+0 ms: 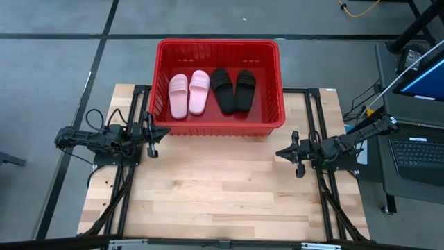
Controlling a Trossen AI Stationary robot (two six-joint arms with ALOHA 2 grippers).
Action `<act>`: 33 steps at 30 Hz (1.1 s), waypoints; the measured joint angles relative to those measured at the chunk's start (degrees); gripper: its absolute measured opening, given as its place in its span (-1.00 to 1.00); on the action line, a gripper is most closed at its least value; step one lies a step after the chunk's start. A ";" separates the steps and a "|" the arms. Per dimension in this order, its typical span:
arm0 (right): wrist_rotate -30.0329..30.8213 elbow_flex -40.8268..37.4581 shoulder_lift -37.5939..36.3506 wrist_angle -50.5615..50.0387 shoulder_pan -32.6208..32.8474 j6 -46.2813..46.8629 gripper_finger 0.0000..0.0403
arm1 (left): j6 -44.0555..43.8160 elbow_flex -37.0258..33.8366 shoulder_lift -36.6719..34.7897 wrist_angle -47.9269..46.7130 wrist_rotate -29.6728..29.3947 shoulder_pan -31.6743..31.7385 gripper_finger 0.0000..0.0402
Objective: Pick and place slides into bin
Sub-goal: Return to Home Position
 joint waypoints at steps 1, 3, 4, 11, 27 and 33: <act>-0.01 0.00 0.00 0.00 0.00 0.64 -0.90 | 0.00 0.00 0.00 0.00 0.00 0.00 -0.97; -0.01 0.00 0.01 0.13 0.01 1.01 -0.90 | 0.00 0.00 0.00 0.00 0.00 0.00 -0.97; 0.00 0.00 0.02 0.42 0.02 0.97 -0.90 | 0.00 0.00 -0.01 0.00 0.00 0.00 -0.97; 0.00 0.00 -0.01 1.79 0.00 0.84 -0.90 | 0.00 0.00 0.00 0.00 0.00 0.00 -0.97; -16.86 -0.04 -11.96 -2.72 -11.07 -10.87 -0.89 | 0.00 0.00 -0.01 -0.01 0.00 -0.01 -0.97; -19.77 -0.07 -13.51 -5.36 -15.69 -7.77 -0.89 | -0.02 0.00 0.00 0.00 0.00 -0.02 -0.97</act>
